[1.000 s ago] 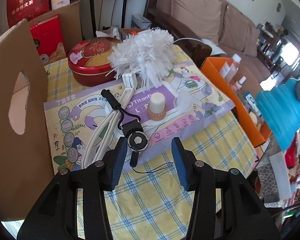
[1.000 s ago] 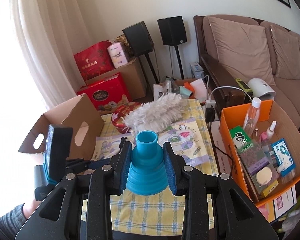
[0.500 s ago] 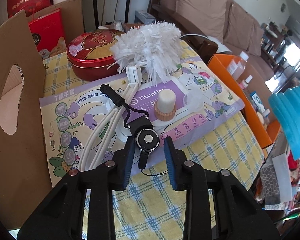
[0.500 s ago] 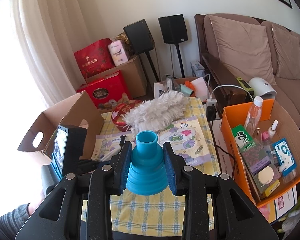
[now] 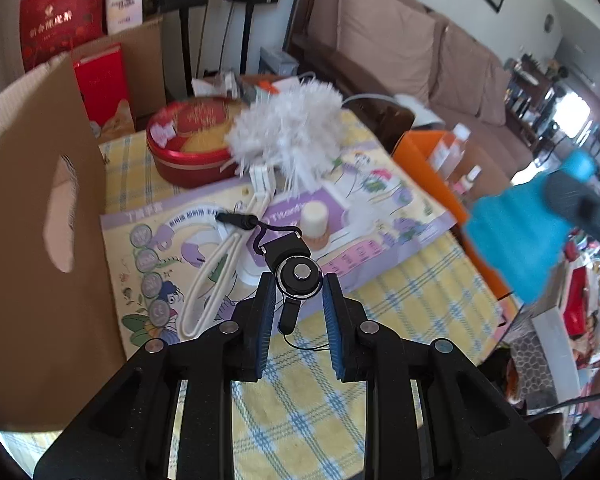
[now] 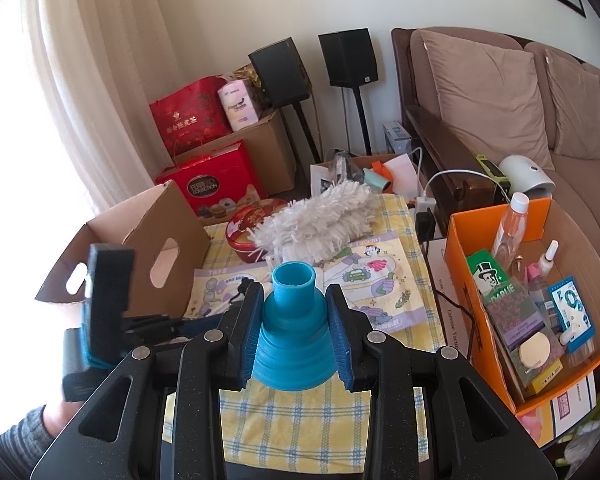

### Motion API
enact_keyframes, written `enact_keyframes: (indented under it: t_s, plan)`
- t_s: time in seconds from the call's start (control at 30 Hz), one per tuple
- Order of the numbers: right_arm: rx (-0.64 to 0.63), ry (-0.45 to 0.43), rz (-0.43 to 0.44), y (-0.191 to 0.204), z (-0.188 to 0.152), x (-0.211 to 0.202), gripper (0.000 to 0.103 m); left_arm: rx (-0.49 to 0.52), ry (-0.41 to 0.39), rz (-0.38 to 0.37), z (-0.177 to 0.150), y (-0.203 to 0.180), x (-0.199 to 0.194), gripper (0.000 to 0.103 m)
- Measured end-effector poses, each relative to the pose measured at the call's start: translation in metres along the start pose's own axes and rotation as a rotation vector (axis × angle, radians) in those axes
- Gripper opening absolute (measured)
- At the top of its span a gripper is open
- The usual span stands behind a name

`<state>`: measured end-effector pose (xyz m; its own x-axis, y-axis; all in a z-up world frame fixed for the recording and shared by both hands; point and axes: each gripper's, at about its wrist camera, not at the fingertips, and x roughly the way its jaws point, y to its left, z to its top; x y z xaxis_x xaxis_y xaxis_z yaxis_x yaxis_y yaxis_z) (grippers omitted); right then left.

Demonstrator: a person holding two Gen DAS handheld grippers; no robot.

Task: Organize objects
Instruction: 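Grasp the black lanyard clip with the left gripper while the right holds the funnel, then carry funnel and lanyard clip into the box and open both grippers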

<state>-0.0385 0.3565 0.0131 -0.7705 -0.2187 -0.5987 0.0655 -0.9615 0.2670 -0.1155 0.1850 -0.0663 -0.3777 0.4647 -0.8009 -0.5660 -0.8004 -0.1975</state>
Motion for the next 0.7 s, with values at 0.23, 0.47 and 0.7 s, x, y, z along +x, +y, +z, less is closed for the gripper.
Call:
enact_keyframes:
  t_s: [0.23, 0.47, 0.7]
  plan:
    - [-0.04, -0.015, 0.007, 0.015, 0.011, -0.005, 0.032, 0.006, -0.101, -0.043, 0.011, -0.003, -0.053, 0.022]
    - [-0.095, -0.038, 0.028, 0.04, 0.031, -0.009, 0.032, 0.002, -0.199, -0.058, 0.027, 0.003, -0.105, 0.022]
    - [-0.142, -0.037, 0.083, 0.072, 0.053, -0.002, 0.032, -0.027, -0.271, -0.024, 0.04, 0.03, -0.148, 0.022]
